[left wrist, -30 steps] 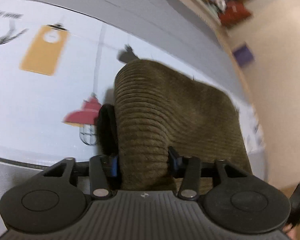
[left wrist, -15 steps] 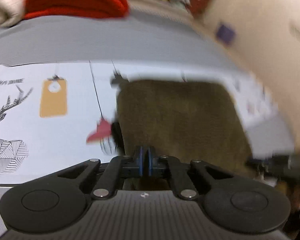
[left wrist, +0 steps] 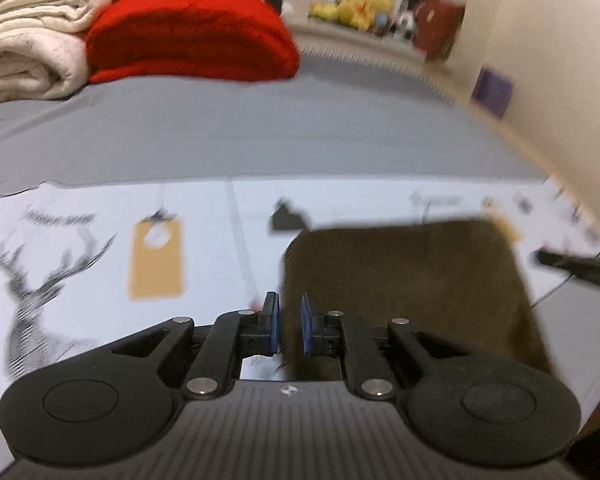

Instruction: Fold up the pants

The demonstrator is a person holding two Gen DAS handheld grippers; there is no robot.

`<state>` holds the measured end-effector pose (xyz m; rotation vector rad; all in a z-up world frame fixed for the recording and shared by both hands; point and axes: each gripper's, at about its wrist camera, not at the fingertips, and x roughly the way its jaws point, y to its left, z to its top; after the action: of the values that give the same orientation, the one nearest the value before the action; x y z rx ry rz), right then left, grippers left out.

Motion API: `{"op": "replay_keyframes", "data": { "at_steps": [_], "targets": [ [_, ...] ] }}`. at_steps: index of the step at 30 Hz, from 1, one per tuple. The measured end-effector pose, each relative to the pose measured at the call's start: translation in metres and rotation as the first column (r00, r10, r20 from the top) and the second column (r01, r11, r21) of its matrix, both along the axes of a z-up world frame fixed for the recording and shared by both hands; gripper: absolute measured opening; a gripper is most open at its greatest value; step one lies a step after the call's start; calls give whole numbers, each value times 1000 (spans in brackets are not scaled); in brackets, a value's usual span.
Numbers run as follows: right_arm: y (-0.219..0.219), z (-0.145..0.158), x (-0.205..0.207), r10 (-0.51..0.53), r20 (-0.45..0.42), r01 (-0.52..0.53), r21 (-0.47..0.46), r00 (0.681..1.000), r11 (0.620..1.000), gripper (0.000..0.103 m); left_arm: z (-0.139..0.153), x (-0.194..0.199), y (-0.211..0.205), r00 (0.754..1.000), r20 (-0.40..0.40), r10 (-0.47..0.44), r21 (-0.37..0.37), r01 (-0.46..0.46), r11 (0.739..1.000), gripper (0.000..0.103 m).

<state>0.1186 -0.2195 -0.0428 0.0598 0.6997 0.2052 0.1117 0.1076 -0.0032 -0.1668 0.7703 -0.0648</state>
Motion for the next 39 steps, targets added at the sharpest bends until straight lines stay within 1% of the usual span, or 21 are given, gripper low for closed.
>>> {"op": "replay_keyframes", "data": {
  "at_steps": [2,4,5,7,8,9,12,15,17,20,22,23,25,26,28,29,31,33,35,37,39],
  "targets": [
    [7,-13,29,-2,-26,2,-7,1000,1000,25,-1,14,-5,1000,20,-21,-26,21,999,12],
    [12,-33,55,-18,-93,13,-58,996,998,27,-8,26,-16,999,16,-47,-41,48,998,12],
    [12,-39,57,-42,-117,31,-89,992,996,33,-14,33,-20,998,-3,-57,-41,57,998,12],
    [11,-55,68,-65,-131,51,-106,989,993,34,-28,47,-27,995,-71,-64,-27,62,998,12],
    [14,-59,73,-62,-123,47,-119,990,992,34,-43,55,-29,989,-132,-59,7,60,998,12],
    [19,-62,77,-56,-117,39,-144,992,989,34,-51,58,-29,986,-155,-55,30,60,998,12],
    [25,-68,88,-45,-137,23,-158,990,987,35,-55,63,-25,987,-152,-50,26,55,998,12],
    [23,-71,102,-42,-166,20,-133,985,991,35,-60,58,-19,989,-145,-40,24,44,999,12],
    [21,-71,106,-44,-190,24,-107,981,994,34,-62,55,-16,990,-137,-40,7,41,999,12],
    [23,-60,102,-32,-209,8,-114,977,993,35,-57,48,-8,991,-133,-29,-30,25,999,12],
    [19,-46,94,-35,-230,12,-103,972,995,37,-50,42,-7,990,-137,-34,-23,31,999,12],
    [14,-38,89,-46,-249,22,-95,967,995,42,-46,39,-10,990,-138,-42,2,43,999,12],
    [3,-18,67,-73,-265,56,-71,961,996,44,-34,28,-17,991,-115,-64,88,74,993,14],
    [-4,-7,48,-62,-252,53,-45,966,998,44,-26,20,-19,992,-93,-88,102,98,990,14],
    [-10,5,14,-19,-222,10,-42,975,999,48,-18,6,-19,988,-63,-144,57,148,987,14],
    [-11,8,-5,-4,-211,-11,-69,977,998,54,-17,0,-17,983,-62,-173,28,175,984,14],
    [-13,0,-33,10,-238,-37,-107,971,994,58,-32,-9,-18,965,-132,-227,23,232,972,13],
    [-17,-23,-51,2,-322,-48,-135,947,990,58,-47,-21,-24,954,-161,-255,126,276,953,13],
    [-23,-45,-58,-69,-412,-11,-189,909,982,58,-41,-34,-29,955,-149,-255,181,280,943,13],
    [-32,-43,-64,-115,-405,63,-139,907,988,58,-33,-48,-31,955,-135,-264,162,284,945,13],
    [-38,-39,-70,-135,-391,107,-93,910,990,58,-28,-63,-39,935,-112,-335,147,349,925,14]
  ]
}}
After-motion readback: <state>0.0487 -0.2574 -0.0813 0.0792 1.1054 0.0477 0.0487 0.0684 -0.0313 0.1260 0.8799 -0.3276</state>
